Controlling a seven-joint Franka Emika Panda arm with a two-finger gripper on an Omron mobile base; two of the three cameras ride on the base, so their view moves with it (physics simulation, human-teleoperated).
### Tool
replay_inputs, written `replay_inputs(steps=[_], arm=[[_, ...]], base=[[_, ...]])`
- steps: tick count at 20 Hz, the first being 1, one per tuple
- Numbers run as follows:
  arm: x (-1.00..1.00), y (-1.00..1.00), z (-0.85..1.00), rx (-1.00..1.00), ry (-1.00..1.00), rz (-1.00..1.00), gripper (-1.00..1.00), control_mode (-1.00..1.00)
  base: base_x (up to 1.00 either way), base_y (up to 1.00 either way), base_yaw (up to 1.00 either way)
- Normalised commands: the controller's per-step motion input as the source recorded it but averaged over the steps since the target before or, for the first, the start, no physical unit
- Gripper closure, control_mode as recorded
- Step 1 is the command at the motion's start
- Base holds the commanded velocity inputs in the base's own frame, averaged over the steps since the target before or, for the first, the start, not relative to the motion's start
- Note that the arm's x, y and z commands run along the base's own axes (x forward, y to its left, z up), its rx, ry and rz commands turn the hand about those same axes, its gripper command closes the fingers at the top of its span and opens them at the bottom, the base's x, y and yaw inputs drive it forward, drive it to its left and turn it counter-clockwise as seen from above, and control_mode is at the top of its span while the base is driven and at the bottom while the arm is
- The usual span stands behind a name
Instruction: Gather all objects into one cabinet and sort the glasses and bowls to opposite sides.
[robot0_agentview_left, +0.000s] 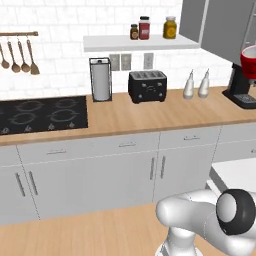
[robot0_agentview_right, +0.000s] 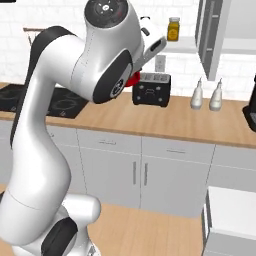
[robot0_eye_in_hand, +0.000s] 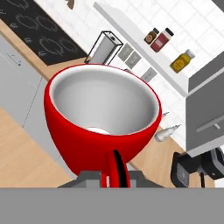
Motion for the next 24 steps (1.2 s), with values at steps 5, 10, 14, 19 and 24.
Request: replay_inputs(steps=[5,10,14,19,24], arm=[[0.00,0.00,0.00,0.00,0.00,0.00,1.00,1.00],[0.00,0.00,0.00,0.00,0.00,0.00,1.00,1.00],[0.00,0.00,0.00,0.00,0.00,0.00,1.00,1.00],[0.00,0.00,0.00,0.00,0.00,0.00,1.00,1.00],[0.00,0.00,0.00,0.00,0.00,0.00,1.00,1.00]], base=[[0.01,1.00,-0.18],[0.34,1.00,-0.18],[0.01,1.00,-0.15],[-0.15,1.00,-0.13],[-0.23,1.00,-0.11]])
